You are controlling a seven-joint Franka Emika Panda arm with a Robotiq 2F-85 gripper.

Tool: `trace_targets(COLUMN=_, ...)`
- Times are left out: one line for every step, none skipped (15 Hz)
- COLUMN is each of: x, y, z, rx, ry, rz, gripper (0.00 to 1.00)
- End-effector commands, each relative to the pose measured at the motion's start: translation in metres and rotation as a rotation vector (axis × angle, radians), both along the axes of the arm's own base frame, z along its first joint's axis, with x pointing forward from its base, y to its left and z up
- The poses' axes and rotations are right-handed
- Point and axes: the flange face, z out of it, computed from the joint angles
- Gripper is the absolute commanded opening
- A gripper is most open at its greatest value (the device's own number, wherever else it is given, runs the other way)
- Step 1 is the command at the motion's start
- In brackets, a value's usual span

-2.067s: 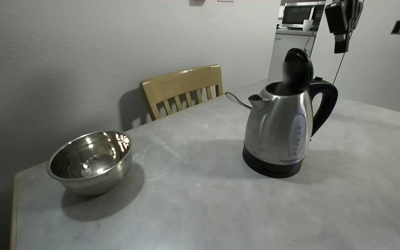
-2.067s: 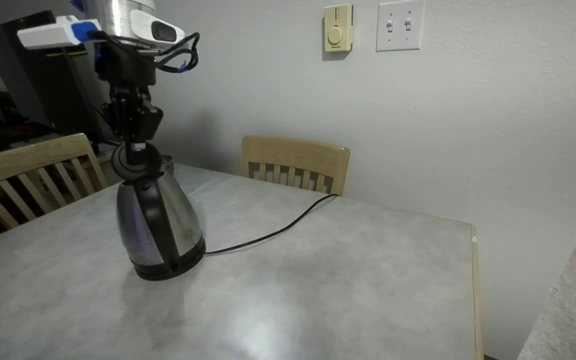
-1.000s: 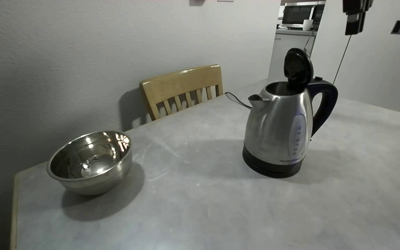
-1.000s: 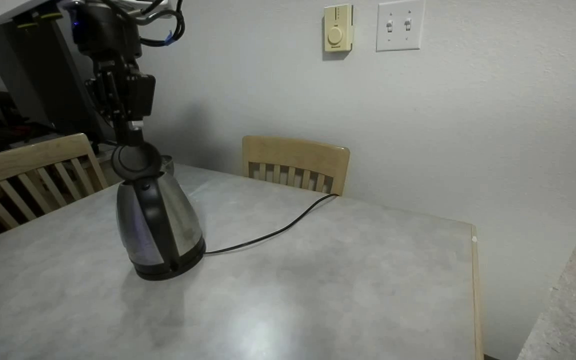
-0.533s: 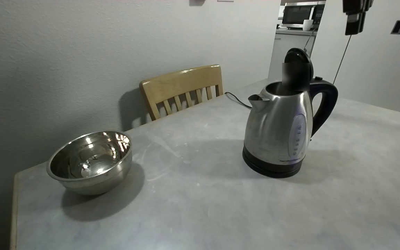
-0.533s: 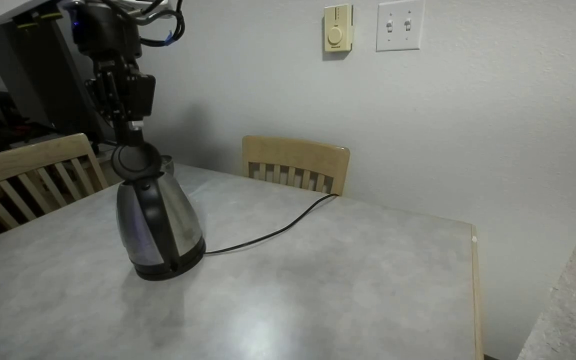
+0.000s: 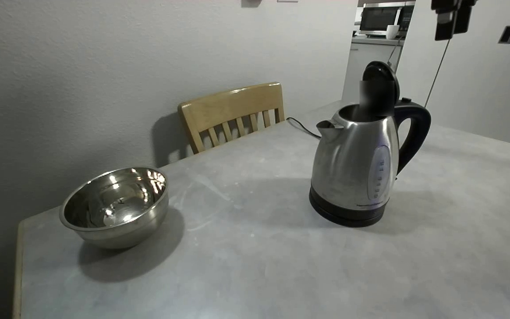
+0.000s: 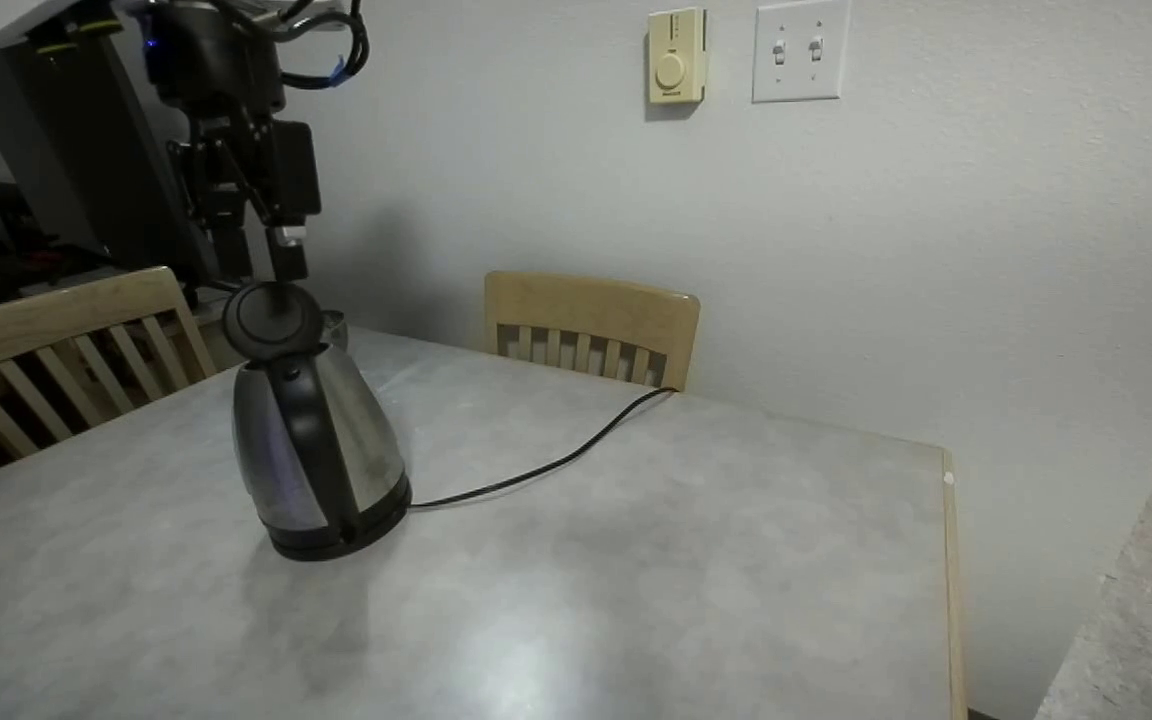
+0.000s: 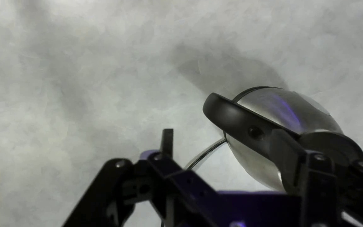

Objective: Open the lid of the kettle

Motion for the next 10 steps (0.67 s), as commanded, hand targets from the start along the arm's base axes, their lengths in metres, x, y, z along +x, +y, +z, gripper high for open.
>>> trace_targets(x=0.002, y=0.002, z=0.010, rx=-0.034, ry=-0.036, rz=-0.033, gripper=1.00)
trace_targets(x=0.002, y=0.003, z=0.012, rx=-0.037, ry=-0.045, rz=-0.044, gripper=1.00)
trace_targets(x=0.002, y=0.004, z=0.015, rx=-0.036, ry=-0.055, rz=-0.051, gripper=1.00)
trace_targets(x=0.003, y=0.005, z=0.019, rx=-0.033, ry=-0.068, rz=-0.059, gripper=1.00)
trace_targets(x=0.002, y=0.006, z=0.024, rx=-0.027, ry=-0.083, rz=-0.066, gripper=1.00)
trace_targets(x=0.003, y=0.008, z=0.029, rx=-0.021, ry=-0.102, rz=-0.070, gripper=1.00)
trace_targets(x=0.003, y=0.010, z=0.034, rx=-0.016, ry=-0.120, rz=-0.069, gripper=1.00)
trace_targets(x=0.003, y=0.013, z=0.039, rx=-0.008, ry=-0.138, rz=-0.061, gripper=1.00)
trace_targets(x=0.003, y=0.018, z=0.044, rx=-0.001, ry=-0.156, rz=-0.046, gripper=1.00)
trace_targets(x=0.006, y=0.011, z=0.035, rx=-0.014, ry=-0.118, rz=-0.056, gripper=1.00)
